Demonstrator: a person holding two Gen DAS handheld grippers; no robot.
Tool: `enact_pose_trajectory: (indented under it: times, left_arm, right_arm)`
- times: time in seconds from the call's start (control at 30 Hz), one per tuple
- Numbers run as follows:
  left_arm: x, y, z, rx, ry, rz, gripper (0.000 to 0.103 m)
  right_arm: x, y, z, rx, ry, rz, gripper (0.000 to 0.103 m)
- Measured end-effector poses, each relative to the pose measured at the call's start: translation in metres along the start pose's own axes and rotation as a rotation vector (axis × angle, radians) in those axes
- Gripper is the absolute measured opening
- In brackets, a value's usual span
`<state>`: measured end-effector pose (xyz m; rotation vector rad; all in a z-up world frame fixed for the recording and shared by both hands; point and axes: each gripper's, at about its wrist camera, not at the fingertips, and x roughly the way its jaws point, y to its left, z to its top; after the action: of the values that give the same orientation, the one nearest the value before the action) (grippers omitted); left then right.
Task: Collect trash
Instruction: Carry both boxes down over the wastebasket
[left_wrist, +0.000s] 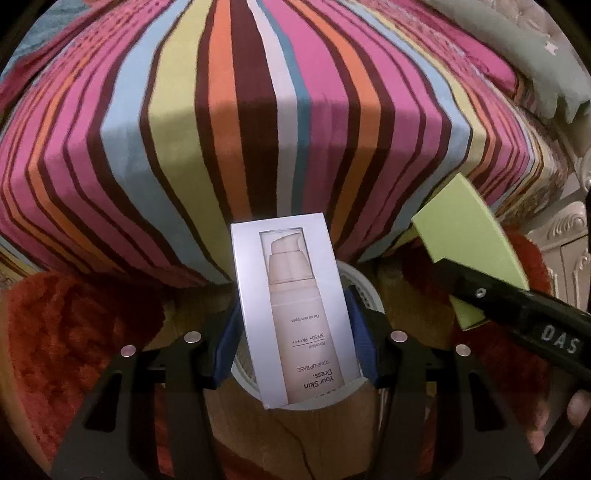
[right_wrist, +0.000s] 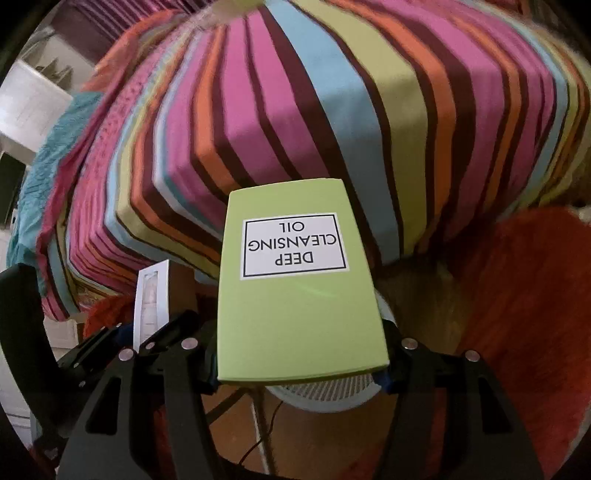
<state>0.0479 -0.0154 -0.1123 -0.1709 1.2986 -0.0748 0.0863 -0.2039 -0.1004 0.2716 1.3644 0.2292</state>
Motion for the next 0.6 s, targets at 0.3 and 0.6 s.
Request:
enact_pose_trajectory:
  times: [0.3,0.6]
  left_arm:
    - [0.038,-0.002,-0.002,-0.002,0.142,0.005,0.053]
    - [0.087,-0.004,-0.007,-0.002,0.306,0.025,0.053]
  right_arm:
    - [0.044,-0.015,-0.006,0.1,0.199,0.019,0.057]
    - [0.087,-0.031,-0.014,0.194,0.357,-0.002,0.057]
